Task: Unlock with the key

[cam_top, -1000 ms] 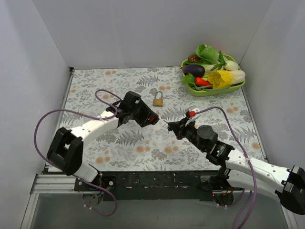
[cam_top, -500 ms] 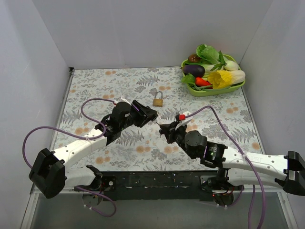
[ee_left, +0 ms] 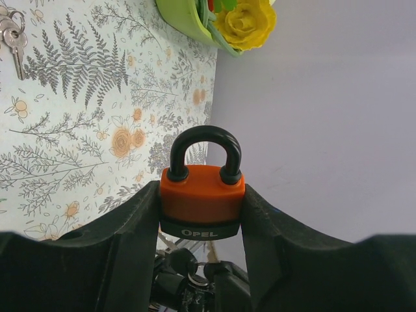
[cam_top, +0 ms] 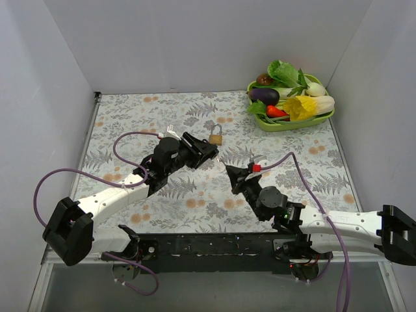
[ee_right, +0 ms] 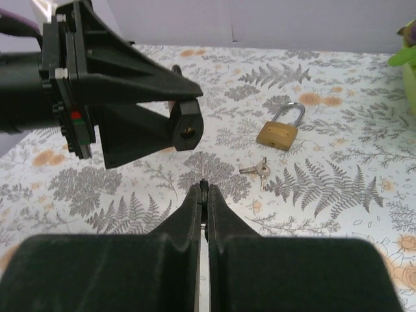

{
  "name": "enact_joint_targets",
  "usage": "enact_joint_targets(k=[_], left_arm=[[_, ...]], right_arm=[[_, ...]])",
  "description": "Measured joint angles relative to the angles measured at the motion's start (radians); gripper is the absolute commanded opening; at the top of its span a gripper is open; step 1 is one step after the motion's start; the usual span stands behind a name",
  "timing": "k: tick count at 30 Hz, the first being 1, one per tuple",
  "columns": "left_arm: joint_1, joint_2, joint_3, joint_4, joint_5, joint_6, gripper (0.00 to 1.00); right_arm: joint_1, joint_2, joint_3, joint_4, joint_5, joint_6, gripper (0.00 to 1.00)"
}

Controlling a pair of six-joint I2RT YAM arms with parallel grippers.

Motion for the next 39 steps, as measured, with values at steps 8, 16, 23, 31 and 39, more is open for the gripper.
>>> enact_joint_targets(k=[8,16,23,31,39], left_arm=[[0.000,0.000,0.000,0.005,0.003,0.000,0.00],[0.000,0.001,0.000,0.033,0.003,0.000,0.00],[0.000,0.002,0.000,0.048,0.003,0.000,0.00],[0.000,0.014,0.000,0.055,0.005,0.000,0.00],[0.000,0.014,0.000,0.056,0.009,0.000,0.00]], right_arm=[[-0.079,0.020,-0.011,0.167,-0.030,-0.031,0.01],[-0.102,0.058,-0.011,0.195,-0.098,0.011,0.01],[-0.102,0.074,-0.016,0.199,-0.138,0.050,0.01],[-0.103,0.097,-0.021,0.214,-0.154,0.058,0.01],[-0.105,0.126,-0.021,0.244,-0.146,0.029,0.01]])
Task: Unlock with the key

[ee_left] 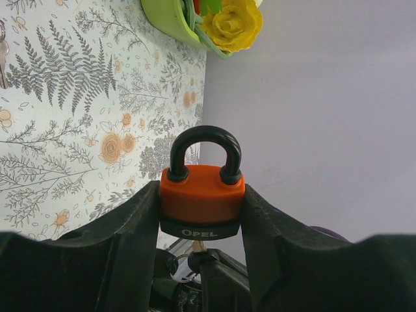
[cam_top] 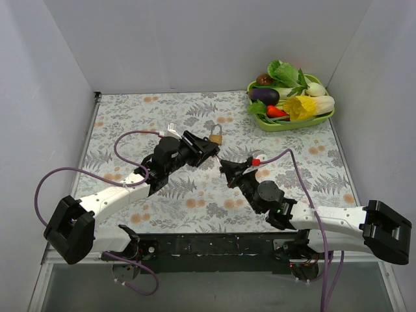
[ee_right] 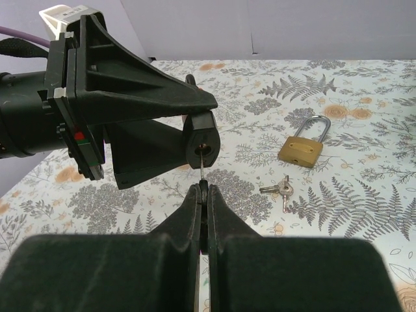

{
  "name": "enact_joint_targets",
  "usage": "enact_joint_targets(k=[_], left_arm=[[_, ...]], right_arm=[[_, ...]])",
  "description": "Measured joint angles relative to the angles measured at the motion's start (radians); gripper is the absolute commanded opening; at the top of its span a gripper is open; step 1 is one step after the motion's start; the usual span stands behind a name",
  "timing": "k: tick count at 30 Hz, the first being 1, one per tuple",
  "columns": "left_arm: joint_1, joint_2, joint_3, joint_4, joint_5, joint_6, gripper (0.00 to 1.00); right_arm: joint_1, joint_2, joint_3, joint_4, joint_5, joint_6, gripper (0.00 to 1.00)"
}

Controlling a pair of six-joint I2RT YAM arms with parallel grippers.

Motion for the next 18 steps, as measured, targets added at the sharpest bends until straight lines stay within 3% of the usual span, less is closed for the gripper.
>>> enact_joint_targets(k=[18], left_arm=[[0.000,0.000,0.000,0.008,-0.001,-0.001,0.00]], right_arm=[[-0.025,0.016,0.000,0.055,-0.014,-0.058,0.01]])
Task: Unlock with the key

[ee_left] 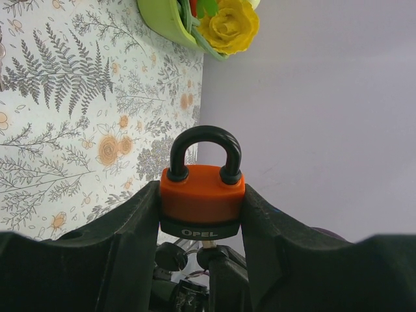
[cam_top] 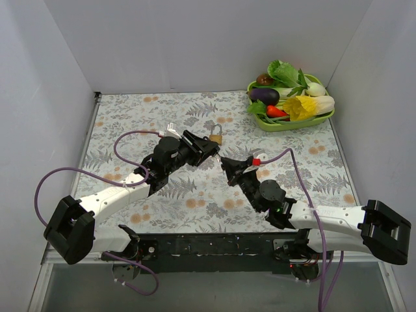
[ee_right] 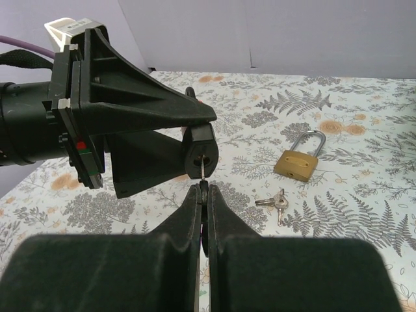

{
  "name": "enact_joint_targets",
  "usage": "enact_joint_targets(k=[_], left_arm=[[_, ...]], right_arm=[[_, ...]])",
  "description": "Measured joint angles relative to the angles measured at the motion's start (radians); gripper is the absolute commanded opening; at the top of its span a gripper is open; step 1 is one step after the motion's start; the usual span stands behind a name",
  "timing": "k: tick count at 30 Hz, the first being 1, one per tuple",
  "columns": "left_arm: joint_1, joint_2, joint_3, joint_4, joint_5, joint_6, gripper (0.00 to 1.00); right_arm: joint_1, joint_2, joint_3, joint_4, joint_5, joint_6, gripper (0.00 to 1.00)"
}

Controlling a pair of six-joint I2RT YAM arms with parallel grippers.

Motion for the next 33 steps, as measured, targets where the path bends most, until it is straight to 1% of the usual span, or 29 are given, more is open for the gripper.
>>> enact_joint_targets(k=[9,21,33], left_arm=[[0.000,0.000,0.000,0.011,0.003,0.000,0.00],[0.006,0.000,0.000,0.005,-0.002,0.001,0.00],[0.013,0.002,0.009,0.008,-0.006,0.000,0.00]], right_arm=[[0.000,0.001,0.000,0.017,-0.006,-0.001,0.01],[-0.003,0.067,-0.003,0.095,-0.002,-0.028,0.01],[-0.045,0.104,0.002,0.157,-0.071,-0.083,0.01]])
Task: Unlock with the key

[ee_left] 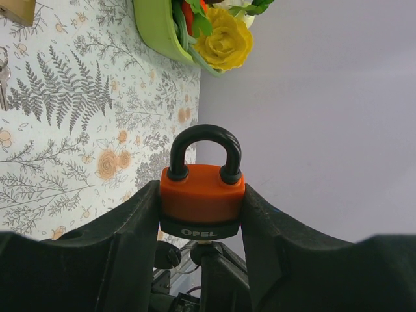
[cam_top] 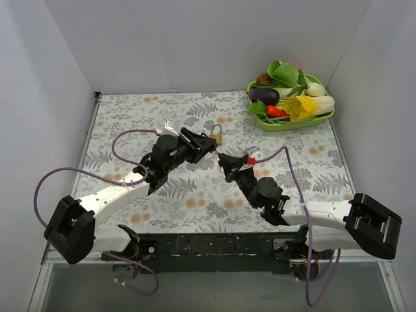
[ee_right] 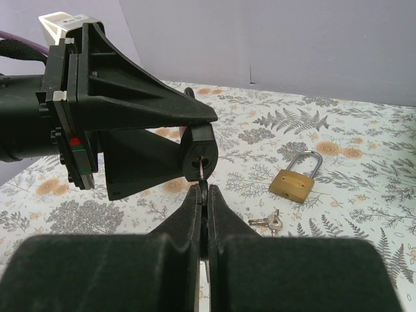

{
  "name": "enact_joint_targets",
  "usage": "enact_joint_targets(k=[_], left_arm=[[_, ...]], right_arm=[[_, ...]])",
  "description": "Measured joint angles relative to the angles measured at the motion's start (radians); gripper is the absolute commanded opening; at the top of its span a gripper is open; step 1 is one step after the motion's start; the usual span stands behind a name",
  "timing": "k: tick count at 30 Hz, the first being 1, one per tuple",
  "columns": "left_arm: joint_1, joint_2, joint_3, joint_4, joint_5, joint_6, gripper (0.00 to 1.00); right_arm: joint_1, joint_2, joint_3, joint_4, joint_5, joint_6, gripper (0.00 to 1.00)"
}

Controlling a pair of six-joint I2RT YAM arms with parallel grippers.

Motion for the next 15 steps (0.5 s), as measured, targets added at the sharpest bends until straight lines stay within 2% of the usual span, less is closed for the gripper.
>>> enact_joint_targets(k=[15], left_arm=[[0.010,0.033,0.018,0.000,-0.087,0.003,0.00]], right_arm=[[-0.042,0.107,0.073,0.002,-0.032,-0.023,0.01]])
